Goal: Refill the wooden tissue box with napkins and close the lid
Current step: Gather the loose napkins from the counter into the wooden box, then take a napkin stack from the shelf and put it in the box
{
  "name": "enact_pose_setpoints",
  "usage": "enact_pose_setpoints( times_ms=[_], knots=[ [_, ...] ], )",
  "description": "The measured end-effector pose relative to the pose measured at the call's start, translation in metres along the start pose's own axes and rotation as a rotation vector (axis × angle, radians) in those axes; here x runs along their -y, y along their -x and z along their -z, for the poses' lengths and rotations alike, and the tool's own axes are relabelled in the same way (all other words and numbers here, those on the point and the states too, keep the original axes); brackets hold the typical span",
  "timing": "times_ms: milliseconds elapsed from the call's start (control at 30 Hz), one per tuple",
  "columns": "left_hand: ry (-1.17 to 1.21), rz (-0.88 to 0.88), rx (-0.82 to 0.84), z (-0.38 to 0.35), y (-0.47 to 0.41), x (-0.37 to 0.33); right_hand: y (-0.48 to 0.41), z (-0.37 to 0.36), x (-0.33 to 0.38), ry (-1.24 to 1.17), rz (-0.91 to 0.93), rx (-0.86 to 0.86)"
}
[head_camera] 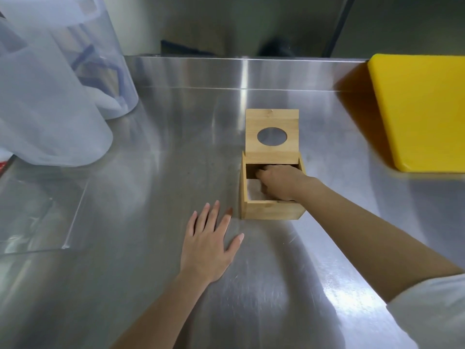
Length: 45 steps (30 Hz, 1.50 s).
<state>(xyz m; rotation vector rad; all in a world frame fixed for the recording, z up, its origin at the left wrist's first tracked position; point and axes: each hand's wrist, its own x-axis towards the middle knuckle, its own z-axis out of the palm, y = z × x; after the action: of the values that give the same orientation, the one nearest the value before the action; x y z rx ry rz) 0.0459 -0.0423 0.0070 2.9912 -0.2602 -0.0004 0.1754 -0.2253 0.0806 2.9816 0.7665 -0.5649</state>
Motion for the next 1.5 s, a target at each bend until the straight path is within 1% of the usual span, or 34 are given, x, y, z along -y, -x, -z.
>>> enact_pose_setpoints(
  times_ms=[133, 267, 300, 400, 467, 733, 800, 900, 1000, 1033, 1100, 1167, 1200, 1300, 1333, 1400, 1500],
  knots=[
    [-0.005, -0.004, -0.003, 0.001, 0.0, 0.0, 0.003, 0.004, 0.001, -0.048, 0.027, 0.029],
    [-0.001, -0.002, -0.012, 0.0, -0.001, -0.001, 0.009, 0.005, 0.004, -0.02, 0.069, -0.035],
    [-0.003, -0.004, -0.012, 0.0, -0.001, -0.001, 0.01, 0.005, 0.004, -0.034, 0.073, -0.015],
    [-0.005, -0.007, -0.007, -0.001, -0.001, 0.0, 0.008, 0.01, 0.004, -0.128, 0.027, 0.141],
    [-0.002, -0.004, -0.012, -0.002, -0.001, 0.0, 0.005, 0.012, 0.003, -0.156, -0.002, 0.194],
    [0.017, -0.001, 0.002, -0.004, -0.002, 0.001, -0.006, 0.01, 0.003, -0.243, -0.079, 0.3],
    [0.02, 0.002, 0.011, -0.003, -0.003, 0.001, -0.006, 0.011, 0.003, -0.244, -0.084, 0.298],
    [0.039, 0.0, 0.049, -0.002, 0.001, 0.001, 0.002, 0.016, 0.006, -0.218, -0.057, 0.249],
    [0.123, -0.004, 0.108, 0.0, 0.003, 0.006, 0.013, 0.025, 0.007, -0.202, -0.022, 0.222],
    [0.166, -0.006, 0.171, 0.003, -0.002, 0.01, 0.017, 0.03, 0.005, -0.2, -0.009, 0.225],
    [0.327, 0.009, 0.311, 0.019, -0.02, 0.025, 0.025, 0.043, -0.001, -0.19, 0.025, 0.221],
    [0.546, 0.009, 0.355, 0.049, -0.046, 0.04, 0.032, 0.064, -0.01, -0.217, 0.048, 0.216],
    [0.62, 0.015, 0.31, 0.067, -0.059, 0.045, 0.035, 0.079, -0.015, -0.254, 0.053, 0.225],
    [0.67, 0.047, -0.114, 0.128, -0.1, 0.057, 0.038, 0.129, -0.031, -0.352, 0.088, 0.213],
    [0.682, 0.031, -0.188, 0.15, -0.116, 0.058, 0.037, 0.146, -0.037, -0.376, 0.09, 0.19],
    [0.704, -0.046, -0.227, 0.2, -0.148, 0.056, 0.033, 0.179, -0.049, -0.413, 0.083, 0.143],
    [0.774, -0.148, -0.26, 0.264, -0.208, 0.051, 0.016, 0.23, -0.067, -0.396, 0.087, 0.03]
  ],
)
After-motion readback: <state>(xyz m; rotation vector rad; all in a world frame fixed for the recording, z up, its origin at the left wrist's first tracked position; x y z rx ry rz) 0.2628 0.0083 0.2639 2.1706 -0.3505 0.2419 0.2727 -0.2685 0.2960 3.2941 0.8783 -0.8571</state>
